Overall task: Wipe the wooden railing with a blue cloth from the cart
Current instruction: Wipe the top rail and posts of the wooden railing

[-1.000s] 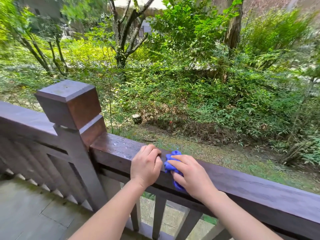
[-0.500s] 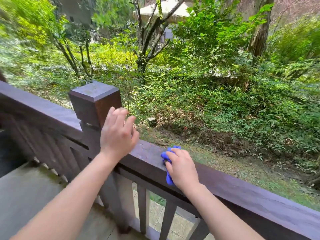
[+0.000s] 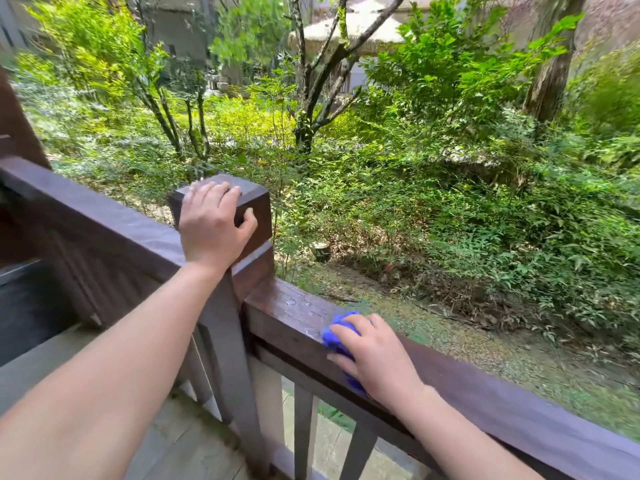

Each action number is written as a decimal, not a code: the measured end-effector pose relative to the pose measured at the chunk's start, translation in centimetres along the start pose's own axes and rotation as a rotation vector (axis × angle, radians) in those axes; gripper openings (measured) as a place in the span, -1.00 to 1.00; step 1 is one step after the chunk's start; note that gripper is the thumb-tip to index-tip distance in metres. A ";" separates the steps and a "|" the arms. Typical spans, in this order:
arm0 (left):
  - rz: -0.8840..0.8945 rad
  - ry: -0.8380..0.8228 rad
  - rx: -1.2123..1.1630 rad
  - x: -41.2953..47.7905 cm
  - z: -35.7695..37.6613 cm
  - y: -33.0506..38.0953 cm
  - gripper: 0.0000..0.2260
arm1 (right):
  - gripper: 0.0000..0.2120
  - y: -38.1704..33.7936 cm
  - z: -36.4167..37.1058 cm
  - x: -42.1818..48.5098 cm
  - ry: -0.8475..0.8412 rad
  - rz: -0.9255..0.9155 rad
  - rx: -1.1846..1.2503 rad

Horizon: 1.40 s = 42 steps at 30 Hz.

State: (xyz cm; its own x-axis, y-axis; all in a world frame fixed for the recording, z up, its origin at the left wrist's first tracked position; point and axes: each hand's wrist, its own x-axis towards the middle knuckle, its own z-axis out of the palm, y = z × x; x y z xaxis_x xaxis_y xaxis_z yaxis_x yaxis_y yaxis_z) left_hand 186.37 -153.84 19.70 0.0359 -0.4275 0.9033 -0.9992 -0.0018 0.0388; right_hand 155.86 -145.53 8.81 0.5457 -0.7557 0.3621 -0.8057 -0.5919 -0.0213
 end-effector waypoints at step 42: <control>0.056 0.217 -0.039 -0.2 1.3 -0.3 -0.80 | -0.68 -1.2 2.2 8.5 -0.095 0.179 0.116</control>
State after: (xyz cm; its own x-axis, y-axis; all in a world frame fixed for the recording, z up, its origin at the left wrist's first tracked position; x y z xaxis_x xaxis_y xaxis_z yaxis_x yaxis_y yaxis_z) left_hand 186.68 -154.99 18.98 -0.0131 -0.2214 0.9751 -0.9986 0.0535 -0.0013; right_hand 161.98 -151.91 9.83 0.4203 -0.8713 0.2533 -0.8628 -0.4702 -0.1859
